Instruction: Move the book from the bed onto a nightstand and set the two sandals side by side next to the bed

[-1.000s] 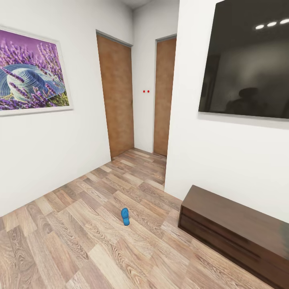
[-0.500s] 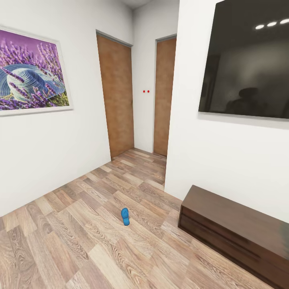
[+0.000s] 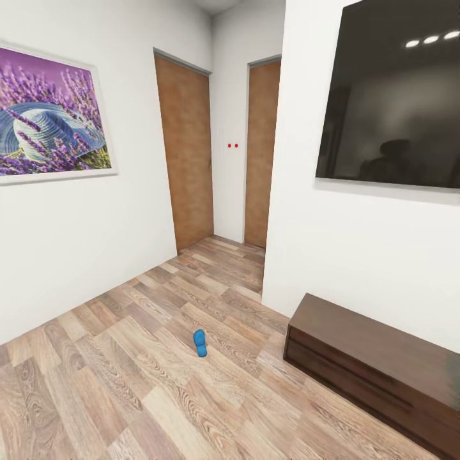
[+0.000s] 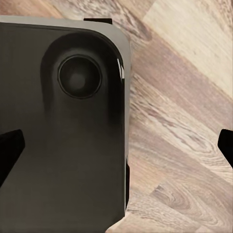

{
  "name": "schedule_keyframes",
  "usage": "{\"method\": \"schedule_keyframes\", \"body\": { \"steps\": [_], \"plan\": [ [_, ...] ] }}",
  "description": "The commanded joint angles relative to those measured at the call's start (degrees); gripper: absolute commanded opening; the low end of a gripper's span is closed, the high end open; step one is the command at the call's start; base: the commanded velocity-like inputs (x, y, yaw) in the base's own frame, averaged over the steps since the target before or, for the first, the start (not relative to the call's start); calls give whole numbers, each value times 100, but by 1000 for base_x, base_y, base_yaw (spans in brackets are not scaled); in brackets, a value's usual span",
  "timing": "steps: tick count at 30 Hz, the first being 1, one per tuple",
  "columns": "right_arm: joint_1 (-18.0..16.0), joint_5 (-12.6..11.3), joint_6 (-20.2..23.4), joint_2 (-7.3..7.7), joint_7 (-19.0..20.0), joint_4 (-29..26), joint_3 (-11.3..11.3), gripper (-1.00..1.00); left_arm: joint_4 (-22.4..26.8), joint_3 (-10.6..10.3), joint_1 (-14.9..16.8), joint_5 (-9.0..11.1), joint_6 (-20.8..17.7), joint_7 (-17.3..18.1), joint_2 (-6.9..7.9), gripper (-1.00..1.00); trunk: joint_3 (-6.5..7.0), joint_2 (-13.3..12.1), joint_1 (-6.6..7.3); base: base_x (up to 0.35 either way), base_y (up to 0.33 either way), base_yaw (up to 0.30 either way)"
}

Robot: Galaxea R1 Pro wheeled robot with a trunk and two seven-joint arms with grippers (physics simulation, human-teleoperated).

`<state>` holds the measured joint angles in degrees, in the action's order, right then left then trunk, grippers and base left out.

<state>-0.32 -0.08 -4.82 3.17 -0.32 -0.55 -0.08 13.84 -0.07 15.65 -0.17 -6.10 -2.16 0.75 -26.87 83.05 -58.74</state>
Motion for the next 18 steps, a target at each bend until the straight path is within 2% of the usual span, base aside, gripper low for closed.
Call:
{"method": "schedule_keyframes", "body": {
  "steps": [1,18],
  "plan": [
    [-3,-1,-19,0,-3,5,-1,100,13,-2,0,-1,-34,-12,0,100,-6,3,1,-45,12,0],
    [-3,-1,-26,-4,-3,9,-1,100,13,-2,0,0,-32,-12,4,100,-6,3,1,-12,3,0]
  ]
}}
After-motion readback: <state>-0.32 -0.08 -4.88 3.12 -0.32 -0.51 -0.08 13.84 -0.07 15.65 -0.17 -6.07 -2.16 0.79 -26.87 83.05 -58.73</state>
